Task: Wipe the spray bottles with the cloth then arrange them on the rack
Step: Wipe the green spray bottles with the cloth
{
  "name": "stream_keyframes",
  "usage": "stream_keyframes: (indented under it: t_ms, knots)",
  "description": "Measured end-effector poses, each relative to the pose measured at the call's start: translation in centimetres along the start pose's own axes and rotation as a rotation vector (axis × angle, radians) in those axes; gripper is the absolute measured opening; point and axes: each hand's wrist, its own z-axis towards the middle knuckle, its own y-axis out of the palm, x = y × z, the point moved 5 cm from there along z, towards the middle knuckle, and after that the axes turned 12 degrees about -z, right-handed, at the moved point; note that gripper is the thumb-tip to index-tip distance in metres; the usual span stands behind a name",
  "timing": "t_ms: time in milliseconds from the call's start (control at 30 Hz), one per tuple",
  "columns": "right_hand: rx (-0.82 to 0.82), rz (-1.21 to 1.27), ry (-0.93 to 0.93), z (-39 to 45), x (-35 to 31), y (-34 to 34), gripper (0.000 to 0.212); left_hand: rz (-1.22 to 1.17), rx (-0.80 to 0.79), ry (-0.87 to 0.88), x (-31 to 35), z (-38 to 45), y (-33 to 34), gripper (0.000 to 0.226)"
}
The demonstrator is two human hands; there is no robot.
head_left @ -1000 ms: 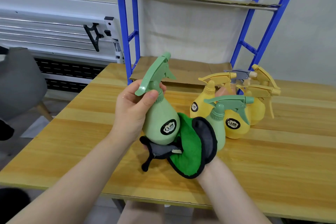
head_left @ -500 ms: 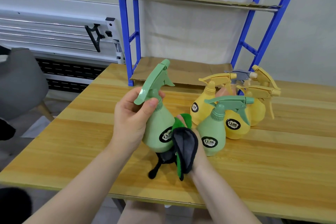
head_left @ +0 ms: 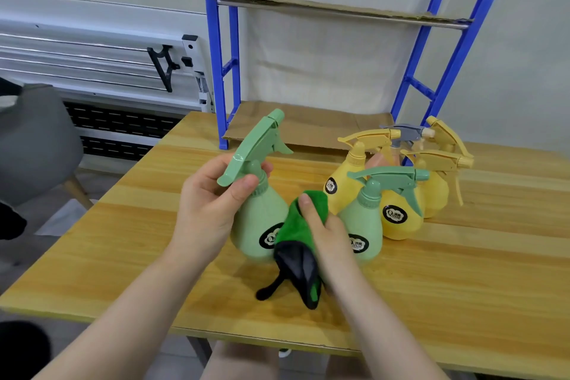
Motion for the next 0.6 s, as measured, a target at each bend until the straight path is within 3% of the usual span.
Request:
stream_keyframes:
  t_ms: [67, 233, 467, 533, 600]
  knots:
    - [0.073, -0.112, -0.060, -0.8, -0.8, -1.1, 0.048, -0.007, 0.023, -0.036, -0.1, 0.0, -0.4, 0.026]
    - [0.194, -0.104, -0.191, -1.3, -3.2, -3.3, 0.062, 0.023, 0.085, -0.146, -0.4, 0.3, -1.3, 0.020]
    - [0.169, 0.074, -0.342, -1.0, -8.5, -4.0, 0.037, 0.104, 0.063, -0.273, -1.4, 0.2, -1.3, 0.025]
    - [0.180, 0.010, -0.439, -0.7, -10.0, -3.2, 0.050, 0.128, 0.039, -0.282, -1.7, 0.1, -1.2, 0.030]
    - [0.178, -0.027, -0.490, -0.2, -10.5, -2.3, 0.048, 0.168, 0.020, -0.280, -2.0, 0.1, -1.3, 0.033]
